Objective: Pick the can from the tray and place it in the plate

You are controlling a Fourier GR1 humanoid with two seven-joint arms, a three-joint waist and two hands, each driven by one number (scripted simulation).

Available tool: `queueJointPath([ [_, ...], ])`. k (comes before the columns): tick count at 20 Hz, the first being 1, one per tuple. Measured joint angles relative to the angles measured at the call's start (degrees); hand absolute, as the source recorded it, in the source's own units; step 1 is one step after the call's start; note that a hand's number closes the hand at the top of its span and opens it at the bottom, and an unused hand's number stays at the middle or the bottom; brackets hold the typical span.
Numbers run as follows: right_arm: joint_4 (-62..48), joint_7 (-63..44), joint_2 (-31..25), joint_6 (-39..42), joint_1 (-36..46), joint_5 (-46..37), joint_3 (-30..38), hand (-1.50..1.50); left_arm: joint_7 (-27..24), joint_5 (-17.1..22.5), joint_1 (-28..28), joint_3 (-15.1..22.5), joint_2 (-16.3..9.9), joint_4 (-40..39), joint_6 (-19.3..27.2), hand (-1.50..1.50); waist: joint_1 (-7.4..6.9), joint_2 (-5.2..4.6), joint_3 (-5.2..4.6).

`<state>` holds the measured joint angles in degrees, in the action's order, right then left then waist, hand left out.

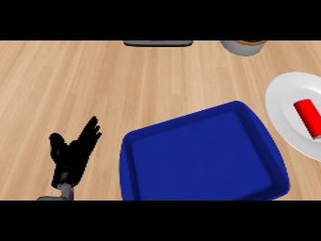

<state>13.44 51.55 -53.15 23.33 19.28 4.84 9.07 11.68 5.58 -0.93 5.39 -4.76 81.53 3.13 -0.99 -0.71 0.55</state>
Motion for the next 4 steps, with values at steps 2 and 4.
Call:
queueJointPath([
  [2, 0.5, 0.8, 0.0, -0.6, -1.1, -0.5, -0.4, -1.5, 0.7, -0.3, 0.1, 0.2, 0.2, 0.5, 0.5, 0.0, 0.0, 0.07, 0.0],
  [4, 0.8, 1.3, -0.5, -0.6, -2.1, -0.5, -0.3, -1.5, 0.5, 0.0, 0.2, -0.2, -0.1, 0.5, 0.2, 0.0, 0.11, 0.12, -0.01],
])
